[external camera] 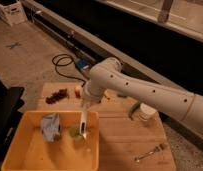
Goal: Wipe tray with brush
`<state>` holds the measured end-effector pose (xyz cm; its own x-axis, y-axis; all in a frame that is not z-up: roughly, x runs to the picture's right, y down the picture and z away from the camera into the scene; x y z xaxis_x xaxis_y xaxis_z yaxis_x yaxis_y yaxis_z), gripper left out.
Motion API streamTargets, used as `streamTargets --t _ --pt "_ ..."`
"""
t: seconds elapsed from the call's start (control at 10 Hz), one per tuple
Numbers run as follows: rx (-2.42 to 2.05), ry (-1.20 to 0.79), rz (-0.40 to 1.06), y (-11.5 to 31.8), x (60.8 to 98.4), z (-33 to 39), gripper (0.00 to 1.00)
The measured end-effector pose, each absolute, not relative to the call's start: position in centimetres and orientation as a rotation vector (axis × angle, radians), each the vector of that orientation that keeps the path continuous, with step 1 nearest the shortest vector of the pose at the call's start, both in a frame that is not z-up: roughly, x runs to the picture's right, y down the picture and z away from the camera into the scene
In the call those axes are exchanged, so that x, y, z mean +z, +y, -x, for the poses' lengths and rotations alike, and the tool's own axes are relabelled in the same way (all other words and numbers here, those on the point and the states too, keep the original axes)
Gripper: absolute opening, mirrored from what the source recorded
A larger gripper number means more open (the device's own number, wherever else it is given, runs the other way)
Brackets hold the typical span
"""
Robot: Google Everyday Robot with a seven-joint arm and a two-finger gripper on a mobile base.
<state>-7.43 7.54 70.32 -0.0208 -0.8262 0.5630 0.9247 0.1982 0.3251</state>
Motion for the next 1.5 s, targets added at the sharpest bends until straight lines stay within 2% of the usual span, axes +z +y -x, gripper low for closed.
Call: streamTargets --t 0.5,0.8,1.1,1.5 --pt "-1.712 -0.795 0.12 9.2 69.0 16.5 0.0" --pt "-1.874 -0.867 0.133 13.2 68.1 20.7 0.0" --pt "-1.89 -0.917 0.159 15.7 68.1 20.2 0.0" --pt "-1.821 -0.944 0.22 18.3 68.4 14.6 0.0"
